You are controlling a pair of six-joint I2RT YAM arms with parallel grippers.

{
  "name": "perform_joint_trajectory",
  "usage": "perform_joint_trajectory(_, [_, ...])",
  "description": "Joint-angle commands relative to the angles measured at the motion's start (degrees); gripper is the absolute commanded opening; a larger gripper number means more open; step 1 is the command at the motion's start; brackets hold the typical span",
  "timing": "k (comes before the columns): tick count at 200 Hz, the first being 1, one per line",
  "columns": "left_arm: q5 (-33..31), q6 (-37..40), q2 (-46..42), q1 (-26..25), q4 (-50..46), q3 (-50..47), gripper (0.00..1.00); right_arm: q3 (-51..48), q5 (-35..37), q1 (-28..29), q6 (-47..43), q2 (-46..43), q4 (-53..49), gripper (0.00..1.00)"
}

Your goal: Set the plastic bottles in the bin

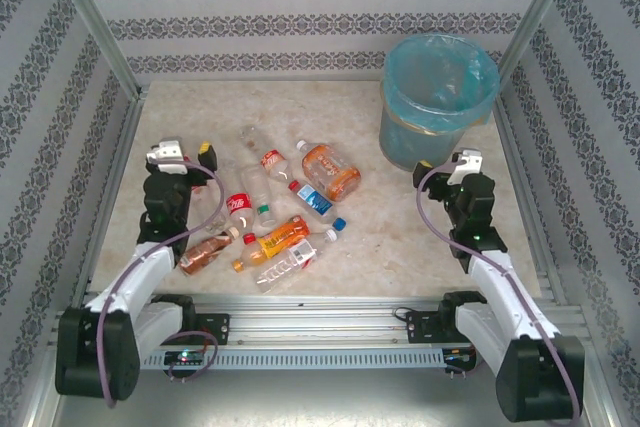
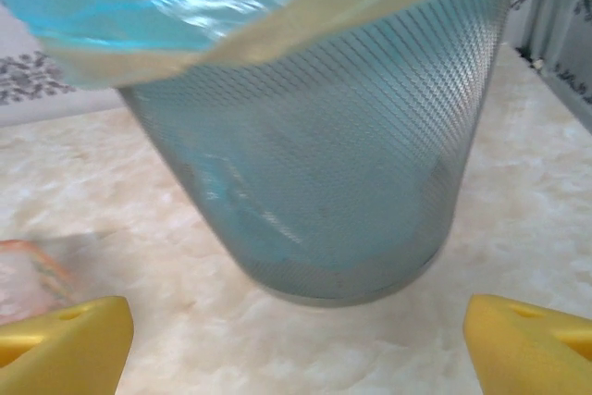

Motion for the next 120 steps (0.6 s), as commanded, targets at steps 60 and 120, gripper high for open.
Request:
perform_joint_trajectory(60, [17.3,-7.2,-9.5,-0.7,-50.4,21.5,0.75,16.8,-10.2,13.5,7.2,-2.3,-36.3,0.89])
perform_joint_trajectory(120, [12.3,-2.9,-6.6,-21.6,-76.1,35.2,0.73,25.7,-14.6,26.8,7.9,7.6,-43.6,0.81])
